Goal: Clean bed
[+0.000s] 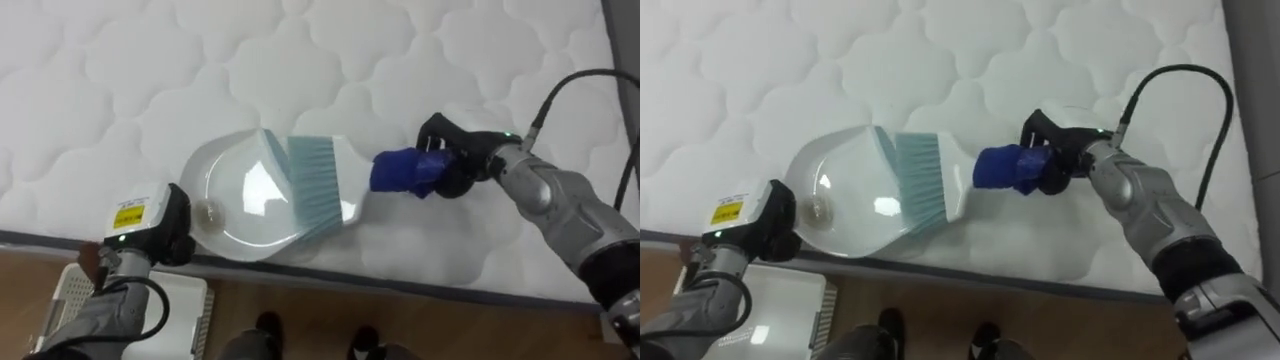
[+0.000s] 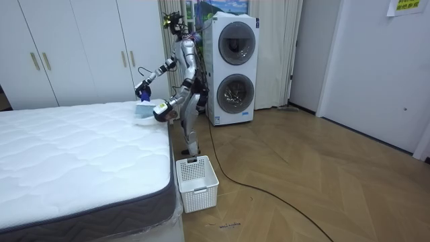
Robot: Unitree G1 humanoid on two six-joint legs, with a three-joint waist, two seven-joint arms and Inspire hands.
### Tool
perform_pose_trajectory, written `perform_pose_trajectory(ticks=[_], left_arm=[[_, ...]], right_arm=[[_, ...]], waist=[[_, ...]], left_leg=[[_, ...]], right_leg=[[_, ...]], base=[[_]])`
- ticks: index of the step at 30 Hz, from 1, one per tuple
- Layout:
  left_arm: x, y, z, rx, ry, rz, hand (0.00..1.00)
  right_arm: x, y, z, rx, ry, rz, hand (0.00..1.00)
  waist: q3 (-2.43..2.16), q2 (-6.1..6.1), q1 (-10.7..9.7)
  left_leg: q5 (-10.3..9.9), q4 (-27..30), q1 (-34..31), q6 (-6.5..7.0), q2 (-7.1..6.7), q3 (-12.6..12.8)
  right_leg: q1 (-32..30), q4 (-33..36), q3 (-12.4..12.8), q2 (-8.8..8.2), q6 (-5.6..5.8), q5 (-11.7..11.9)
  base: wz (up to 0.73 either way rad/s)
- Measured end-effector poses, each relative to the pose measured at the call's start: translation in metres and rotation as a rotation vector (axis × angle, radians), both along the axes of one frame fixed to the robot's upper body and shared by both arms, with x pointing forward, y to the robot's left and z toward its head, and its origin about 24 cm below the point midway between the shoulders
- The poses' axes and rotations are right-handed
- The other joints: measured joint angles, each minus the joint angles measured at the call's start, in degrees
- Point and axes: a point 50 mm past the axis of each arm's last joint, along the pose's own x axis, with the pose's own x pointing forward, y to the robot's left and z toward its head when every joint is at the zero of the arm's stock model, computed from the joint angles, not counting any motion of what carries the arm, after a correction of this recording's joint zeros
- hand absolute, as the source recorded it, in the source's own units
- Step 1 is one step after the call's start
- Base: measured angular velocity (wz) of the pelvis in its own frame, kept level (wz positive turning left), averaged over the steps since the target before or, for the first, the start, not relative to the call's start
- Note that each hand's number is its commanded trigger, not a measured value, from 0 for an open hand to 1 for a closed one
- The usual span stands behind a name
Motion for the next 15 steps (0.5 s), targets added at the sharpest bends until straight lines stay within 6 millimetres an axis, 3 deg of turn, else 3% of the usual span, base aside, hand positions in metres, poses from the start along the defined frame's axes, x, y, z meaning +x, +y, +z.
perform_pose_trajectory(ticks=[5, 11, 15], left_arm=[[-0.005, 0.002, 0.001, -0.021, -0.014, 0.013, 1.00], [-0.015, 0.004, -0.004, -0.046, -0.006, 0.046, 1.00], [-0.025, -0.008, -0.011, -0.084, 0.007, 0.035, 1.00]], right_arm=[[-0.006, -0.015, -0.002, 0.159, -0.013, -0.103, 0.00], [-0.021, -0.038, -0.012, 0.373, -0.026, -0.265, 0.00], [-0.033, -0.044, -0.023, 0.503, -0.042, -0.353, 0.00]], waist=[[-0.21, 0.00, 0.2], [-0.57, 0.76, -0.4], [-1.51, 2.39, -0.7]], left_leg=[[0.0, -1.9, 3.1, 0.10, -0.34, 0.4], [-0.1, -3.9, 6.8, 0.15, -0.32, 0.3], [0.0, -6.5, 9.7, 0.17, -1.00, 0.1]], right_leg=[[2.5, -1.0, 1.0, 0.10, 0.90, -0.2], [7.1, -4.1, -0.2, 0.41, 1.37, 0.2], [10.3, -6.8, -0.3, 1.01, 2.20, 0.5]], base=[[-0.01], [0.04], [0.05]])
